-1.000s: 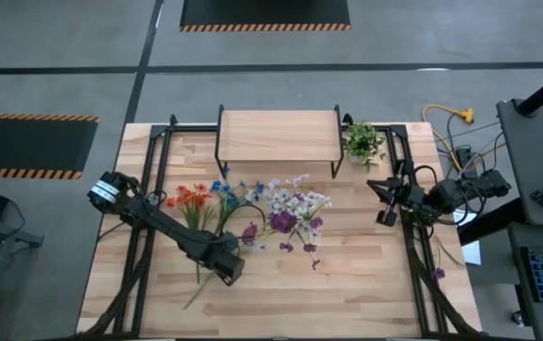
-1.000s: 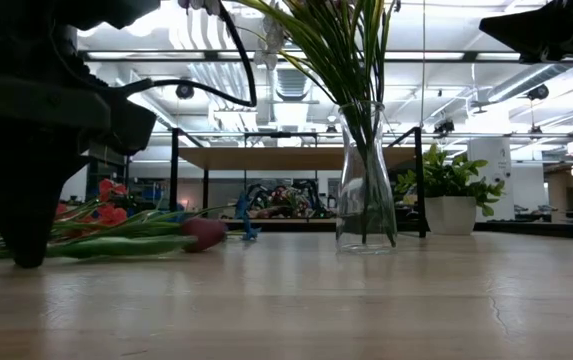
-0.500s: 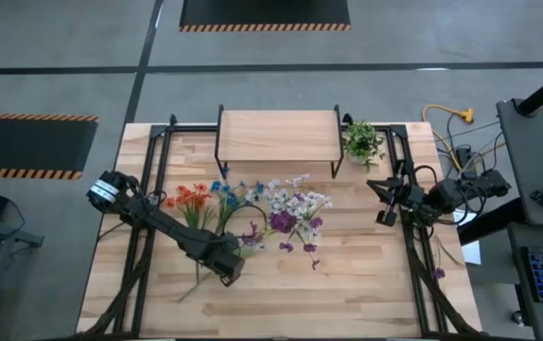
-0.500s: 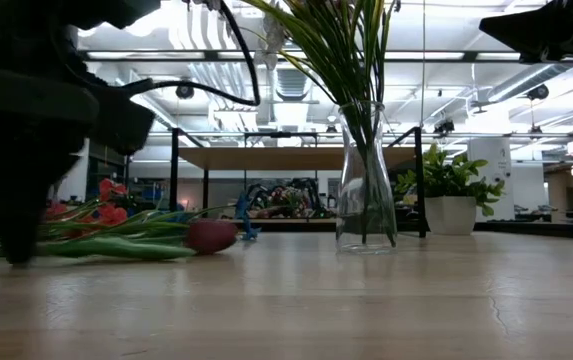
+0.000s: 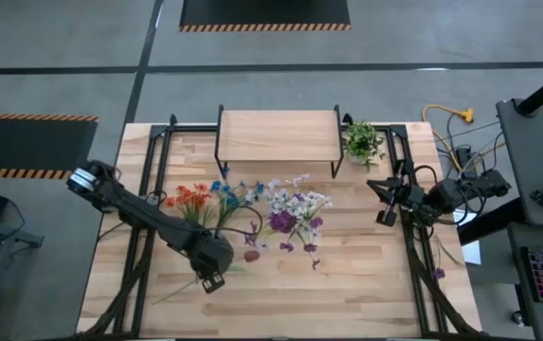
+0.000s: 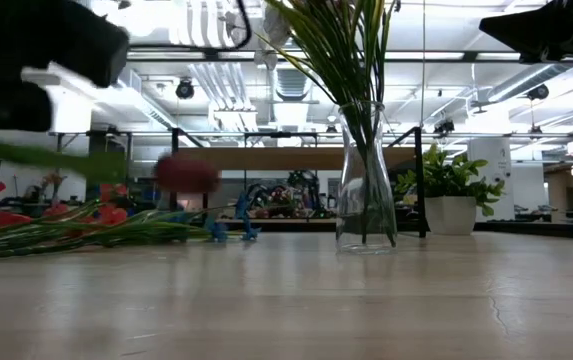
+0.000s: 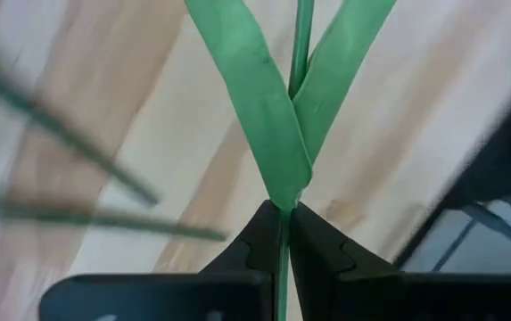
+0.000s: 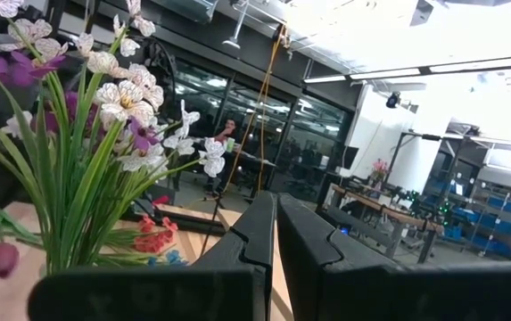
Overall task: Pick and place flowers into a vace then onto a shelf
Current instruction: Put the red flower into the transparent vase
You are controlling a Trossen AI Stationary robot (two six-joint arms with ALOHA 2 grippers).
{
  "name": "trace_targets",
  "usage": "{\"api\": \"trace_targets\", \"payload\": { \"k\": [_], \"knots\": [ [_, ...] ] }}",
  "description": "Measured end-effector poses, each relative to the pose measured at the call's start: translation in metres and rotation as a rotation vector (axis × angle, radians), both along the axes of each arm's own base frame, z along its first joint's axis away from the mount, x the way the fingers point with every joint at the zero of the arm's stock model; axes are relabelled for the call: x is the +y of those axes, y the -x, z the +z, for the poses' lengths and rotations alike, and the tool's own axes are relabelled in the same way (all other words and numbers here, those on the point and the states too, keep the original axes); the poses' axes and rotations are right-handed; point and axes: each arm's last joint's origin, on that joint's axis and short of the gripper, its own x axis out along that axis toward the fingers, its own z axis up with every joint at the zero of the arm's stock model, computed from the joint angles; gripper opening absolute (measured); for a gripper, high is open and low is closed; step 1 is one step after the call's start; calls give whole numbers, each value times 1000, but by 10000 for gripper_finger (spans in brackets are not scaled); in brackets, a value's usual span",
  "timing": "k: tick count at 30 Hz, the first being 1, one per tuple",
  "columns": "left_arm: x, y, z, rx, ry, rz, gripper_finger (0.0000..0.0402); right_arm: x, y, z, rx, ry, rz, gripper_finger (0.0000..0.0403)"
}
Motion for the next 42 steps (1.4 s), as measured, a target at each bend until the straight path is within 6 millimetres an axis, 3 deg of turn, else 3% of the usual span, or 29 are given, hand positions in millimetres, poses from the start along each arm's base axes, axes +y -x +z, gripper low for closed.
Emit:
{"api": "trace_targets", "payload": {
  "k": [15, 24, 42],
  "knots": [
    [-7, -21, 49, -577, -12, -215, 0, 0, 0, 0, -2, -1, 0, 8],
    [-4, -34, 88, -1079, -350, -257, 0, 0, 0, 0, -4, -2, 0, 9],
    [-9, -71, 100, -1434, -946, -172, 0, 0, 0, 0, -4, -2, 1, 9]
  ]
}}
